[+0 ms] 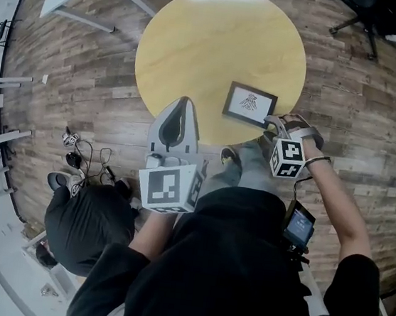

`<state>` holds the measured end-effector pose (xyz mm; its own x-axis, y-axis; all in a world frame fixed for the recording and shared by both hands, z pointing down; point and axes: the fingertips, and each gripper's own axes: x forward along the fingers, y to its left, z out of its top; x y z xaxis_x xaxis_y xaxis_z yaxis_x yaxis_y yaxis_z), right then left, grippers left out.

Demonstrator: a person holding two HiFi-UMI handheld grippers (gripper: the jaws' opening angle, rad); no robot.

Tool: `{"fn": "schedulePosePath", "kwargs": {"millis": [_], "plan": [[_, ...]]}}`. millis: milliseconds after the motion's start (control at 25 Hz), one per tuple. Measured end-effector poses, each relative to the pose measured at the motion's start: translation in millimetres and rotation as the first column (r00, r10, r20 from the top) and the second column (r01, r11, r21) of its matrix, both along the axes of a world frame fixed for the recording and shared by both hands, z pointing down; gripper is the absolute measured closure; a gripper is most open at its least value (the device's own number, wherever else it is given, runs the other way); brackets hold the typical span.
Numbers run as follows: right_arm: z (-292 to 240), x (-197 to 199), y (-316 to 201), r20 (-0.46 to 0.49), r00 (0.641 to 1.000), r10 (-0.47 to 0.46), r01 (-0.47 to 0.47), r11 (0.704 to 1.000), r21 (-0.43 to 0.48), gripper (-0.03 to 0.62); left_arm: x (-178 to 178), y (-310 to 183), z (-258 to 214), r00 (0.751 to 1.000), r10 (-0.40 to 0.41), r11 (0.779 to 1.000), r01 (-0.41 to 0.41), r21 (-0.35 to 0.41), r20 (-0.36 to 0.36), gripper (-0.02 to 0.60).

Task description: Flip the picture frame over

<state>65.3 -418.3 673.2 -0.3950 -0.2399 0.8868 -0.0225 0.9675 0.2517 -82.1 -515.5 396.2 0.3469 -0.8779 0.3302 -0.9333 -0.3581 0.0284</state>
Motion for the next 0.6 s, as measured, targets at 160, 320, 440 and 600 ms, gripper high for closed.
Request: {"fn": "schedulePosePath", "kwargs": {"millis": [160, 320, 440, 600], "plan": [[12.1, 2.0, -0.2, -0.052, 0.992, -0.113, 0.116, 0.992, 0.051, 0.421, 6.0, -4.2, 8.2, 1.000, -0.020, 0.999, 0.020, -0.030, 0.012, 0.560], [12.7, -3.2, 7.3, -0.061, 0.982, -0.180, 0.184, 0.980, 0.075, 0.427, 4.5, -9.1, 5.9, 1.000, 0.001, 1.000, -0.001, 0.010, 0.014, 0.560], [12.7, -8.9, 22.6, -0.045, 0.981, -0.190, 0.191, 0.982, 0.007, 0.425, 2.4, -5.3, 6.9, 1.000, 0.002, 1.000, -0.002, 0.009, 0.016, 0.560], [12.6, -18.1, 32.5, -0.025, 0.986, -0.166, 0.165, 0.986, -0.025, 0.424, -5.5, -4.7, 8.7, 1.000, -0.004, 1.000, 0.004, -0.002, 0.023, 0.560]]}}
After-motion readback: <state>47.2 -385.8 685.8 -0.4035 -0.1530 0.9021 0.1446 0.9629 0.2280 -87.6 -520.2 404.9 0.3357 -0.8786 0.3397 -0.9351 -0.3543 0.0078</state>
